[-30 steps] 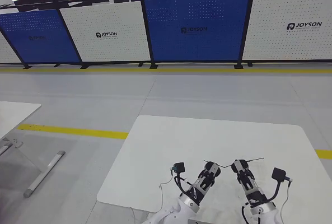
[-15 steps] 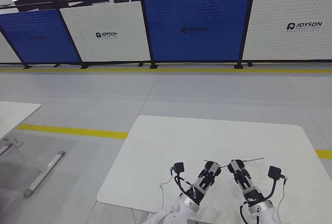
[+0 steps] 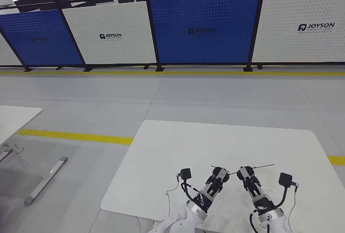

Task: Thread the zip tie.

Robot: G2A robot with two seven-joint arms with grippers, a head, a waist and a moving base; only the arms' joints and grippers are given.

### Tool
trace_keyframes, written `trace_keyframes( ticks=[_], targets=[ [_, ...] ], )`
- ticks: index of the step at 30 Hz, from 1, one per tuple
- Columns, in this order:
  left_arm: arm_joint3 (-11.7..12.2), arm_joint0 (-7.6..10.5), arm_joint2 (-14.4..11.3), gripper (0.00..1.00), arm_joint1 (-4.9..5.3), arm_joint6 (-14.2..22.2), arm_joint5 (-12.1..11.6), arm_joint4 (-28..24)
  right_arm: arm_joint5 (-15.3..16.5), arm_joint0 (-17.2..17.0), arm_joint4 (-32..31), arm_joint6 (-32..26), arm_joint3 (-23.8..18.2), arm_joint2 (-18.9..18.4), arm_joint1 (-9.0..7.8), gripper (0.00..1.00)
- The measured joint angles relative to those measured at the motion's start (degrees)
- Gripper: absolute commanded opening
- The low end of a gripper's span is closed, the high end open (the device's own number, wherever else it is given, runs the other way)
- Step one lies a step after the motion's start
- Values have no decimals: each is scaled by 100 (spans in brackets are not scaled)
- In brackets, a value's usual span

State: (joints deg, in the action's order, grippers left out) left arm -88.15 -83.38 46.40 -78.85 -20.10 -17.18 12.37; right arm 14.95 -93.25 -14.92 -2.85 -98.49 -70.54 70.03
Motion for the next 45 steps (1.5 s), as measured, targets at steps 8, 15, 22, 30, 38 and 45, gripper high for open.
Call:
trace_keyframes(
  ticks=[8, 15, 22, 30, 38, 45],
  targets=[
    [41, 33, 17, 0, -34, 39, 61, -42, 61, -19, 14, 17, 12, -33, 13, 29],
    [70, 50, 20, 0, -65, 13, 123, -30, 103, -84, -152, 165, -4, -57, 23, 31],
    [83, 60, 18, 0, -94, -28, 156, 43, 161, -167, -281, 339, -27, -86, 36, 0],
    [62, 40, 44, 0, -114, -22, 133, 61, 168, -179, -327, 369, -44, -103, 52, 0],
    [38, 17, 60, 0, -132, 0, 143, 106, 130, -138, -271, 260, -35, -105, 67, 0],
    [53, -7, 73, 0, -152, -109, 233, 229, 104, -129, -345, 138, -35, -121, 69, 45]
  ],
)
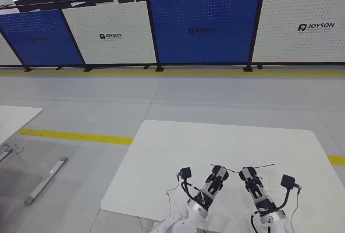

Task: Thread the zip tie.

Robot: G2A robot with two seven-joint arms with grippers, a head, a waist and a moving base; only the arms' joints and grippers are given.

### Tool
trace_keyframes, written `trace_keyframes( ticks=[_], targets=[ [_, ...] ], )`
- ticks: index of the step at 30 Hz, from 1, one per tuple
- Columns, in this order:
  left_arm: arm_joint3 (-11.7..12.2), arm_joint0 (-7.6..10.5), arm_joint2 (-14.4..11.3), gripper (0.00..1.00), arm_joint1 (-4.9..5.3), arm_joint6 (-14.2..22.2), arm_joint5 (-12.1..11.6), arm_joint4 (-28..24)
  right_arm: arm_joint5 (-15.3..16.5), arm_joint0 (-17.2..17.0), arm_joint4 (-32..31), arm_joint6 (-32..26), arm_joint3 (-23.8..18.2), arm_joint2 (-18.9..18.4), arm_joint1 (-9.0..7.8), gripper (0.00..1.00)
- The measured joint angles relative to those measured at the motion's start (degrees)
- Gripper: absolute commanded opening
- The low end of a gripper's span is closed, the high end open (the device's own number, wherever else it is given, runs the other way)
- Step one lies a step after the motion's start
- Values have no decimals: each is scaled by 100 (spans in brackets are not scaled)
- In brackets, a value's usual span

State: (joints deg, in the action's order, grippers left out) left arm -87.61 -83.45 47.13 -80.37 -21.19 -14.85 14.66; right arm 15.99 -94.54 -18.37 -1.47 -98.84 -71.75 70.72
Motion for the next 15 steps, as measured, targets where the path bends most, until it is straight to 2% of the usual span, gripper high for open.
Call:
trace_keyframes(
  ticks=[15],
  targets=[
    [50, 8, 37, 0, -64, -148, 186, -20, 144, -57, -208, 109, 34, -5, 18, 44]
  ],
)
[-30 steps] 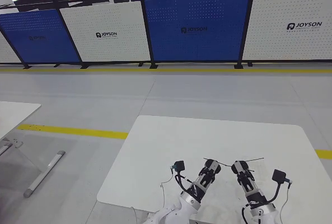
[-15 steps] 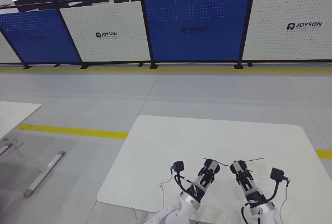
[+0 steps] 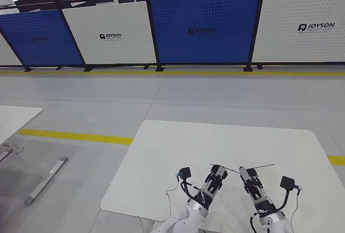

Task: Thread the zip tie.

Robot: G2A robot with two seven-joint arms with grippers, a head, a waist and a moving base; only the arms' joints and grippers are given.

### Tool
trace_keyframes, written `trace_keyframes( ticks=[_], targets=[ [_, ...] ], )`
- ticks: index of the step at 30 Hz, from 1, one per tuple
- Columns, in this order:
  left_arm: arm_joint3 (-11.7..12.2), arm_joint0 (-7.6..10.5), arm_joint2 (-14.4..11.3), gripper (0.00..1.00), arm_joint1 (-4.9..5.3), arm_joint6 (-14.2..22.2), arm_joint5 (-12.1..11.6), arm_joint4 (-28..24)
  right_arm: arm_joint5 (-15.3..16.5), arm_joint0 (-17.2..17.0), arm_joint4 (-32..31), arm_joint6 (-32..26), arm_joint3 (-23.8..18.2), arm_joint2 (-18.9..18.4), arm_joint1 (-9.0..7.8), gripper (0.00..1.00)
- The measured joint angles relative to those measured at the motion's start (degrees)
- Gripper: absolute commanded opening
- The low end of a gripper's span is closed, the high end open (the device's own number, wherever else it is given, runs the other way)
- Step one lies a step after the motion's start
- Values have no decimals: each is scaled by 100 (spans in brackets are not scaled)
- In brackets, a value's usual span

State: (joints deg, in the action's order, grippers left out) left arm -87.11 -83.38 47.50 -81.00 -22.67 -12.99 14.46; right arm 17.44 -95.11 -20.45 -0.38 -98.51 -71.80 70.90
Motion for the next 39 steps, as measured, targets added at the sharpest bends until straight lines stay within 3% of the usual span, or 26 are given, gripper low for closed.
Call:
trace_keyframes(
  ticks=[5, 15, 16, 17, 33, 39],
  targets=[
    [9, 9, 31, 0, -23, -42, 54, -84, 46, -12, -118, 33, 53, 4, 4, 42],
    [3, -7, 55, 0, -55, -76, 79, -78, 108, -7, -290, 42, 95, 20, 12, 22],
    [7, -8, 59, 0, -59, -78, 81, -75, 117, -9, -310, 41, 95, 18, 13, 15],
    [12, -7, 61, 0, -62, -79, 81, -71, 122, -11, -323, 42, 96, 17, 13, 0],
    [17, -26, 70, 0, -102, -46, -17, 30, 204, -5, -214, -51, 91, -32, 23, 0],
    [-22, -76, 76, 0, -86, 97, -189, 185, 205, -14, -146, -184, 28, -78, 12, 0]
  ],
)
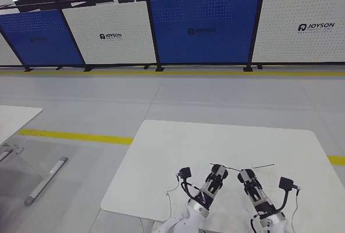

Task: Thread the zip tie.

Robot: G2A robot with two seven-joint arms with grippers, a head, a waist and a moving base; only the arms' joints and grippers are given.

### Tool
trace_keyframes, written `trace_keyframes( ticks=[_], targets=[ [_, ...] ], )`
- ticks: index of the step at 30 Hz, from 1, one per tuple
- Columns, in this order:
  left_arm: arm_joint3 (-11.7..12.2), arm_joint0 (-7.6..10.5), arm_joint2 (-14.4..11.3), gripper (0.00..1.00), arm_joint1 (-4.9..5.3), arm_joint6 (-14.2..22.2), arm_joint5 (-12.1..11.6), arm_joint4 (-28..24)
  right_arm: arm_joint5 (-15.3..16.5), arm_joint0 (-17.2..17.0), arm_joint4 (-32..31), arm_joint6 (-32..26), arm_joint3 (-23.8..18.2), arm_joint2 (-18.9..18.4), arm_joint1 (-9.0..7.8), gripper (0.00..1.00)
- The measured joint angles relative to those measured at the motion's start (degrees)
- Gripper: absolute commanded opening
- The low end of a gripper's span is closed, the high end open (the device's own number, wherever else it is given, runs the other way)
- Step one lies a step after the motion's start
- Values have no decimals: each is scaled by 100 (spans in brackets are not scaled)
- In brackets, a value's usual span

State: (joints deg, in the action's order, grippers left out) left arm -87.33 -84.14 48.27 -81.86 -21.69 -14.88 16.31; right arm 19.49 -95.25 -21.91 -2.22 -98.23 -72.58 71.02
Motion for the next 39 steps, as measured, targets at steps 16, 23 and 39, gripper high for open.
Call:
trace_keyframes(
  ticks=[16, 23, 39],
  targets=[
    [-40, -15, 3, 28, -9, 6, 181, 370, -1, -13, 69, -117, -27, -85, -16, 0],
    [40, 24, -23, 23, -30, -107, 397, 612, -1, -13, 2, -125, -36, -50, -16, 0],
    [179, 134, -101, 0, -113, -238, 685, 707, -1, -35, -83, -86, -46, 31, -41, 0]
  ],
)
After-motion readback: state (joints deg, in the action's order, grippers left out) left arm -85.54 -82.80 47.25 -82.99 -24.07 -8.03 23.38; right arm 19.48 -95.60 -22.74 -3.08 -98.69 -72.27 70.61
